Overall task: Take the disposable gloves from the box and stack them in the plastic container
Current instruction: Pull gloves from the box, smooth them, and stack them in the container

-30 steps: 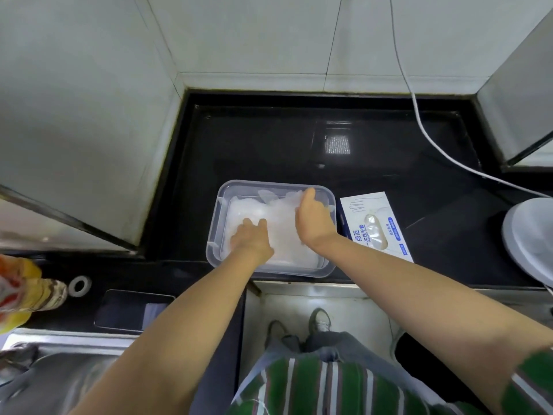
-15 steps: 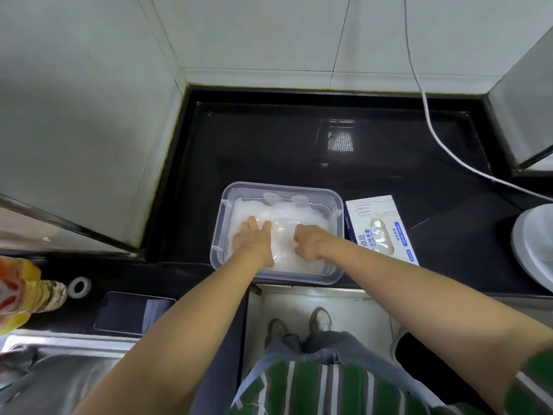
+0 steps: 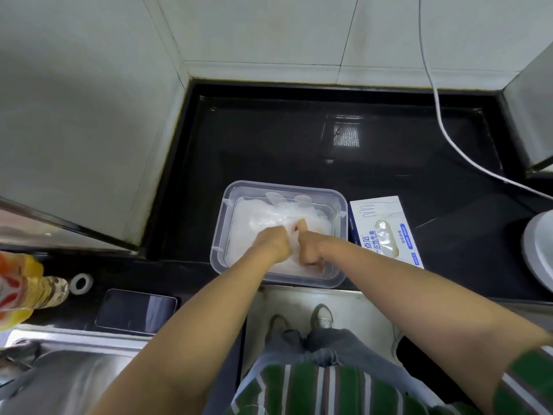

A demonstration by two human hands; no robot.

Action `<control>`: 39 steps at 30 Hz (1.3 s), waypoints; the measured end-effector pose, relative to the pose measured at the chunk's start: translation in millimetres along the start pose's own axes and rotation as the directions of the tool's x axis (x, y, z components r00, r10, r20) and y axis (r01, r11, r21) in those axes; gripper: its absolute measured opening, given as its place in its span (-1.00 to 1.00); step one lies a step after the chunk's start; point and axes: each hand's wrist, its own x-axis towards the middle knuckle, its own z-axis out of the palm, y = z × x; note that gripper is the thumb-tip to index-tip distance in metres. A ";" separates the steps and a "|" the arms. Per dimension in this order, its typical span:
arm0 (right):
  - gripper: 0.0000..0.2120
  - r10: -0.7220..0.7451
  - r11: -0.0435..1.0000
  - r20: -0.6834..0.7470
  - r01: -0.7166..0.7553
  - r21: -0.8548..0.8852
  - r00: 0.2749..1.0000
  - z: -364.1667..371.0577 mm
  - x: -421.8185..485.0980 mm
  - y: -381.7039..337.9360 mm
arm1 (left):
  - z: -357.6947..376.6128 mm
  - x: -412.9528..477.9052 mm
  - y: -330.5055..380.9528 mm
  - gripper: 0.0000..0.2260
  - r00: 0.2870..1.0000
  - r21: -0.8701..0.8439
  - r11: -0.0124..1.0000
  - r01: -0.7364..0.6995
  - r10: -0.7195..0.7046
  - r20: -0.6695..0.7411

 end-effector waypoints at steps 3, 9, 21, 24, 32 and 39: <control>-0.06 0.011 0.998 0.023 -0.012 0.068 1.000 -0.9 -1.5 2.9 | 4.1 5.7 -30.5 -0.53 0.986 -0.026 0.991 0.135 -0.136 -0.096; -0.03 0.032 0.992 0.006 -0.032 0.122 0.999 1.5 2.5 2.2 | 10.8 9.1 -41.7 -0.30 0.989 -0.011 0.989 0.145 -0.145 -0.036; -0.02 0.015 0.996 -0.171 -0.029 -0.082 0.985 18.5 14.3 4.3 | 14.7 10.1 -43.7 -0.12 0.997 -0.083 0.995 0.060 -0.055 0.061; 0.02 0.027 0.994 -0.125 -0.040 -0.098 0.992 16.0 8.8 -0.6 | 12.2 8.2 -42.8 -0.10 0.996 -0.075 0.995 0.058 -0.053 0.074; -0.91 -0.230 0.941 -0.503 0.322 0.104 0.833 -37.1 -29.4 -3.8 | -12.8 -19.3 3.8 -0.77 0.982 0.375 0.925 0.059 0.014 -0.188; -0.74 0.099 0.954 -0.751 0.154 0.259 0.653 -63.2 -51.6 83.3 | -11.9 -30.7 69.5 -0.63 0.932 -0.131 0.977 -0.169 0.115 -0.345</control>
